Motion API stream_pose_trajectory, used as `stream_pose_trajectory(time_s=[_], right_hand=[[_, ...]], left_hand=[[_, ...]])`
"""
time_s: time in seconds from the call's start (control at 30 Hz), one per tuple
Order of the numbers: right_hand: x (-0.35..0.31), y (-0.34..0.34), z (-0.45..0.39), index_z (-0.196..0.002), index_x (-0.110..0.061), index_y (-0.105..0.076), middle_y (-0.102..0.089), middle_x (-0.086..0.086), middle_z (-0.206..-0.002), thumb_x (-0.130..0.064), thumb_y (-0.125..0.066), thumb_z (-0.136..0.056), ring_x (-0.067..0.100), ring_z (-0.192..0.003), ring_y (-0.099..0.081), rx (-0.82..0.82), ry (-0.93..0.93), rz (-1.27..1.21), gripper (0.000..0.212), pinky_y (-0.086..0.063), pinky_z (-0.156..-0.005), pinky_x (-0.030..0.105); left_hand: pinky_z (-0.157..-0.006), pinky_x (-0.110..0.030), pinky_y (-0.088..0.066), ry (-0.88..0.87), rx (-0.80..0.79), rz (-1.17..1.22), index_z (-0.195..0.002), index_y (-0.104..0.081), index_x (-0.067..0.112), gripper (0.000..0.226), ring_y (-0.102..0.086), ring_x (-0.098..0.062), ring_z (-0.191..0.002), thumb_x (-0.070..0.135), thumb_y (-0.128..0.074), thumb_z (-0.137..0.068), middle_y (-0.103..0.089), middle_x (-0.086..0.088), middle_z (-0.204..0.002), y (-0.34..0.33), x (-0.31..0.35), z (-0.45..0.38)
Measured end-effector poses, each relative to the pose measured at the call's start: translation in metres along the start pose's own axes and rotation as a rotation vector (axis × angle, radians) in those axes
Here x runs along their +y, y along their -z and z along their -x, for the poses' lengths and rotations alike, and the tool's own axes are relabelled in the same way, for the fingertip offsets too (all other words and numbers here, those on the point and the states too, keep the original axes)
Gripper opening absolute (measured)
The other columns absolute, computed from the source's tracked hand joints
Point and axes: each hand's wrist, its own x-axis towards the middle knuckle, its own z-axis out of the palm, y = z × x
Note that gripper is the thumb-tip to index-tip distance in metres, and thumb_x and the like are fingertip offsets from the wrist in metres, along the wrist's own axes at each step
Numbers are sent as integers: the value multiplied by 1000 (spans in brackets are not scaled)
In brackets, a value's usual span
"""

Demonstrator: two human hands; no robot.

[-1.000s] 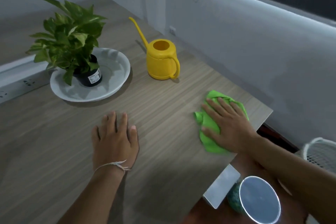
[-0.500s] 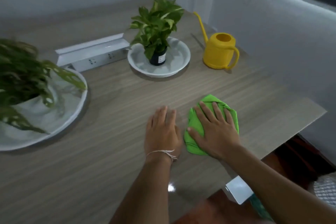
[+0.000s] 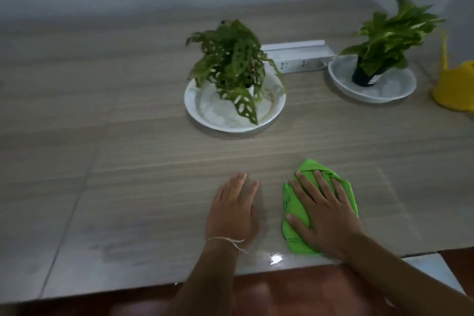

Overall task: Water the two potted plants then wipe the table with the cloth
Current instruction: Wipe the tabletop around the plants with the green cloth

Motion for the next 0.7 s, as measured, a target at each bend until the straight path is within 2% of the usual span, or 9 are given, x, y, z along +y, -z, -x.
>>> stream_pose_trajectory(time_s=[0.13,0.23,0.37,0.53,0.63,0.7], right_hand=[[-91,-1,-8,-153,-23,-44,-39,-1,-162,-74,-37,-90,37,-149,-33,18,116,-25,81,-27,-117,63],[-170,-4,-9,-151,-23,-47,-41,0,-160,-73,-41,-88,39,-148,-34,36,227,-71,81,-27,-116,64],[-241,-12,-25,-155,-25,-39,-32,-2,-165,-74,-35,-91,36,-153,-24,37,333,-89,81,-19,-120,62],[-271,-5,-93,-157,-27,-36,-30,-3,-166,-74,-27,-92,33,-154,-22,43,346,-63,81,-15,-122,60],[-287,0,-147,-160,-30,-24,-18,-5,-169,-77,-18,-90,29,-157,-11,17,333,-69,84,-7,-124,57],[-301,3,-184,-161,-31,-18,-12,-6,-171,-77,-14,-90,27,-157,-5,22,262,-67,84,-3,-124,55]], left_hand=[[-112,-43,-34,252,66,-65,-141,-55,20,57,-46,-33,-139,32,-36,-88,-49,-13,-150,40,-101,56],[-114,-49,-34,449,59,-96,-147,-48,21,61,-37,-34,-144,40,-26,-93,-41,-14,-155,77,-173,102],[-112,-47,-40,364,-10,-178,-150,-44,19,61,-39,-33,-143,44,-21,-99,-38,-14,-157,109,-245,137],[-117,-46,-33,353,26,-144,-152,-40,22,60,-28,-25,-150,44,-23,-99,-31,-9,-161,102,-248,137],[-120,-46,-28,361,37,-118,-154,-33,25,59,-20,-22,-152,46,-22,-100,-24,-5,-165,99,-253,139],[-123,-44,-22,371,36,-98,-156,-28,24,61,-14,-20,-154,47,-22,-99,-18,-3,-167,98,-253,140]])
